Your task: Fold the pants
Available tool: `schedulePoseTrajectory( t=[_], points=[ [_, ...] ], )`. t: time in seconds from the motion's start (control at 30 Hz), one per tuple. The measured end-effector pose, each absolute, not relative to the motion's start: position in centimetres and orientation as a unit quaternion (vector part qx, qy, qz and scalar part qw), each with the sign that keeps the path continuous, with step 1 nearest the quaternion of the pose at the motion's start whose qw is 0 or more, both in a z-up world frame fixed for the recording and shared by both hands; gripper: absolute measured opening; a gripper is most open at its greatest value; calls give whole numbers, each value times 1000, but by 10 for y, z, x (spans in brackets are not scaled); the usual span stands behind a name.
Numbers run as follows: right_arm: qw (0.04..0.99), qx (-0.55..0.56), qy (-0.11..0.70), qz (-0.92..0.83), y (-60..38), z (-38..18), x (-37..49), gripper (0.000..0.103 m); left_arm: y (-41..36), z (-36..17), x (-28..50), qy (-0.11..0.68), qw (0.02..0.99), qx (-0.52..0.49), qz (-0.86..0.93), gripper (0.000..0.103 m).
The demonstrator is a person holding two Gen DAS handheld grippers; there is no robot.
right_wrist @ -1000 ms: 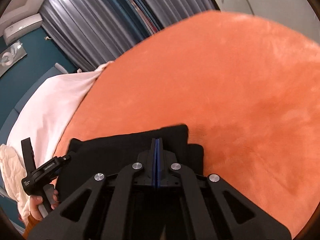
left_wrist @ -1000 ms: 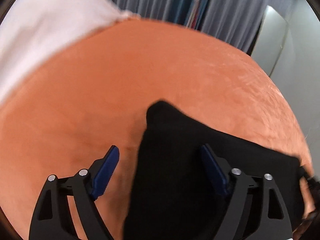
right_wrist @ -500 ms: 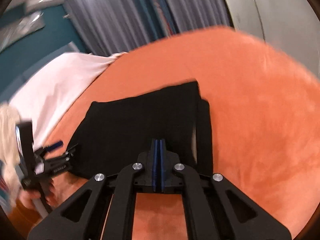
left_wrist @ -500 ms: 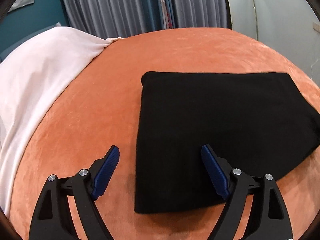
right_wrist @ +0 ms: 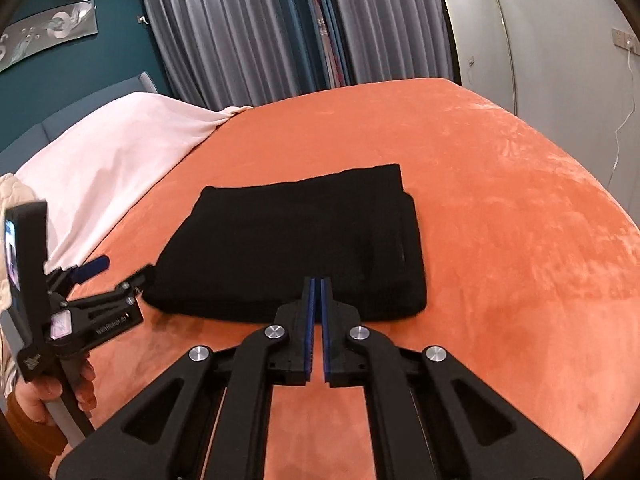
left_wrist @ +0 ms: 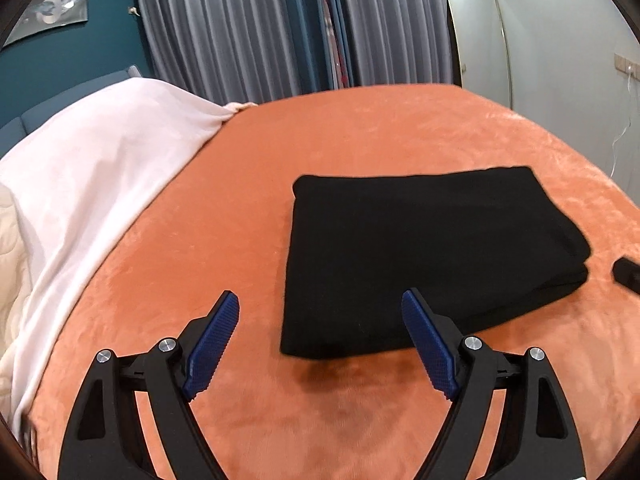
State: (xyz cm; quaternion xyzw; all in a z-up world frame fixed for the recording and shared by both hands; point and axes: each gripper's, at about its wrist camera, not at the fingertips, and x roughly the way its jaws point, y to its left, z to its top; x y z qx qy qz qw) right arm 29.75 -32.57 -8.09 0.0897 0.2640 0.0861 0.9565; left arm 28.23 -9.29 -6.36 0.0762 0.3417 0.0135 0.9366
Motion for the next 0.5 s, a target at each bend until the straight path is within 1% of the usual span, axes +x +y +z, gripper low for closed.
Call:
schedulePoseTrajectory(
  t=[0.33,0.43,0.5],
  points=[
    [955,113,259,89,-313,-84,237,4,-84,-25,208,313,947,63,29,81],
    [956,121,253,85,-311,-82,221,5,-79,-22,190,317,947,50,31,87],
    [958,122,246,78,-308,-82,209,6,-76,-23,181,317,947,47,30,87]
  ],
)
